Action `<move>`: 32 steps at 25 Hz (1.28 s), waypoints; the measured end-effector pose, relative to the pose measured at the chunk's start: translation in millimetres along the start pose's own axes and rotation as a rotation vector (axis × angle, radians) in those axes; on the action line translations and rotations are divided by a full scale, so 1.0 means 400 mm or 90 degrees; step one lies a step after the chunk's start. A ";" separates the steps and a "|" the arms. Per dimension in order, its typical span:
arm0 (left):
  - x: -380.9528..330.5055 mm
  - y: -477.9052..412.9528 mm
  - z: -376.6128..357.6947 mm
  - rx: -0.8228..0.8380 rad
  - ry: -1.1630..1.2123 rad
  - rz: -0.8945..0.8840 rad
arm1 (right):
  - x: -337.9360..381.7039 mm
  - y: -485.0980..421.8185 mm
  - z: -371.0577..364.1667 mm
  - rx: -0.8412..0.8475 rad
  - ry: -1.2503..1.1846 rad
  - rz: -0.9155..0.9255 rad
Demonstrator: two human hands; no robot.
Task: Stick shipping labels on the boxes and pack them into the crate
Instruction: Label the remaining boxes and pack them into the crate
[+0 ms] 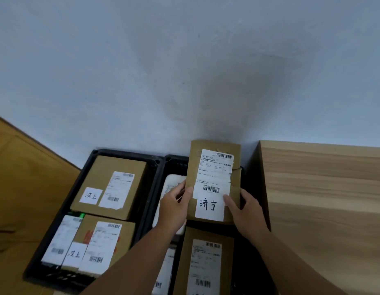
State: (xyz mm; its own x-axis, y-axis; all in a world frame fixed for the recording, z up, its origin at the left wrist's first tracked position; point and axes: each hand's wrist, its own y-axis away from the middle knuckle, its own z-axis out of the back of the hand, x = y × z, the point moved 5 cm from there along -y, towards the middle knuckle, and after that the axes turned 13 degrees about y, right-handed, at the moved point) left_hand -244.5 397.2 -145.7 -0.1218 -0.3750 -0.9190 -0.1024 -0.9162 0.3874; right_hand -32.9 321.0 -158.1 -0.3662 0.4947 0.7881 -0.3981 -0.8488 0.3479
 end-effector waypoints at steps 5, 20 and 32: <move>0.141 -0.105 -0.010 0.044 -0.006 0.039 | -0.122 -0.039 -0.100 -0.040 -0.018 -0.073; 0.184 -0.057 -0.040 0.095 -0.022 -0.032 | -0.171 0.021 -0.107 -0.085 -0.054 -0.103; 0.253 -0.068 -0.031 0.100 -0.088 0.002 | -0.220 -0.001 -0.154 -0.062 0.037 -0.156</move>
State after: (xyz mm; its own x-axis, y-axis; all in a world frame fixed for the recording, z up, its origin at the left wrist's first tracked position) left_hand -241.8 382.2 -250.2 -0.2550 -0.3444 -0.9035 -0.2529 -0.8781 0.4061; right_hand -52.3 289.3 -258.9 -0.2952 0.6951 0.6555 -0.5587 -0.6822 0.4718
